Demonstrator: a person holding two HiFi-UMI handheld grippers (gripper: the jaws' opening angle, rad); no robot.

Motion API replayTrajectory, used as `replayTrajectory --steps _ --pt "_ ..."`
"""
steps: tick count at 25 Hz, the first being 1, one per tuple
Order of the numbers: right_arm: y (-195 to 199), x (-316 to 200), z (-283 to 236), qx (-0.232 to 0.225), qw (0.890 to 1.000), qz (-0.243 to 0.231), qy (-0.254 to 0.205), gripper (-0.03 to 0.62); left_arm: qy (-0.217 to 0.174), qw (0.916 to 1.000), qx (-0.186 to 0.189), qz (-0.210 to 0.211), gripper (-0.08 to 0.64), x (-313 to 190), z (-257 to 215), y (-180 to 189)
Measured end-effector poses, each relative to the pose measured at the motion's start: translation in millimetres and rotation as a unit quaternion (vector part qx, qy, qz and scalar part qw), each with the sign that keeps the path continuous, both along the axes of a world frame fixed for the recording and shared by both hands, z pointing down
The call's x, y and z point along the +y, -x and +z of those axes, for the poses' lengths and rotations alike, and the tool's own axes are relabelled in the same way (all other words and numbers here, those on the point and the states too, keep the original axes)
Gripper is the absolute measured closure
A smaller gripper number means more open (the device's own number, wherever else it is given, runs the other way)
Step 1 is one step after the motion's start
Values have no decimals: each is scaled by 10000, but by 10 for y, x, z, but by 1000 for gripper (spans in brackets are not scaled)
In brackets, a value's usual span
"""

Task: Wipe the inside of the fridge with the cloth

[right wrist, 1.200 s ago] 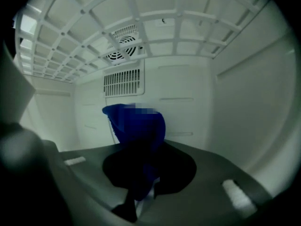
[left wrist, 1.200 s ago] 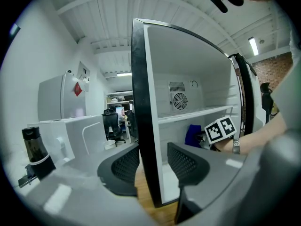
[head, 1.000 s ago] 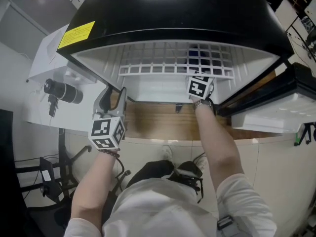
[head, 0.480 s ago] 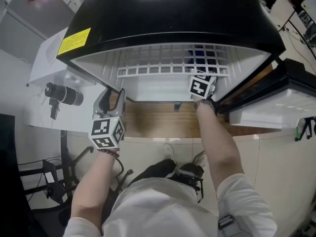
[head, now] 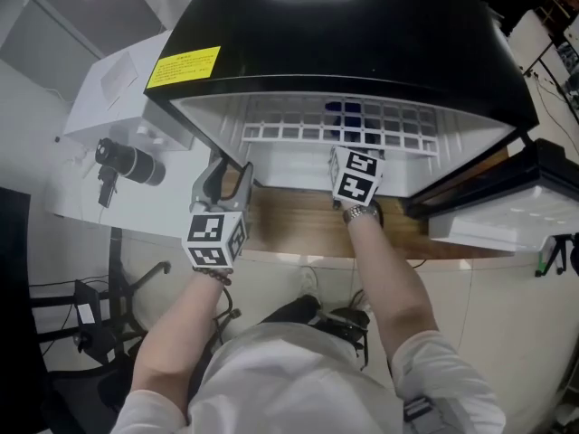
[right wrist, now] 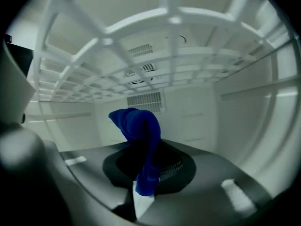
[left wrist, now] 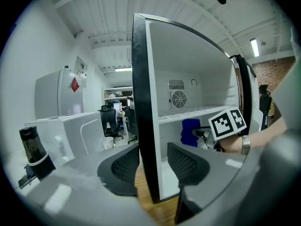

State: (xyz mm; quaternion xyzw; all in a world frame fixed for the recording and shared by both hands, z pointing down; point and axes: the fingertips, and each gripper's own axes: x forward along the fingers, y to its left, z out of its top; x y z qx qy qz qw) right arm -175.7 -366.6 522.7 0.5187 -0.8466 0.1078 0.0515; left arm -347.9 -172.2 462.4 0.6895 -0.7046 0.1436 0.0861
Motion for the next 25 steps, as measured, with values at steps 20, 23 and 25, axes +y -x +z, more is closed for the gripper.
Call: replayTrajectory --steps 20,23,25 --pt "1396 421 633 635 9889 -1089 780 540 -44 9996 29 292 385 19 -12 -5" --pt "1310 381 647 747 9892 -996 769 540 -33 9996 47 275 385 13 -8 -5" --pt "1245 362 657 787 9894 -938 786 540 -77 9997 45 242 385 7 -15 1"
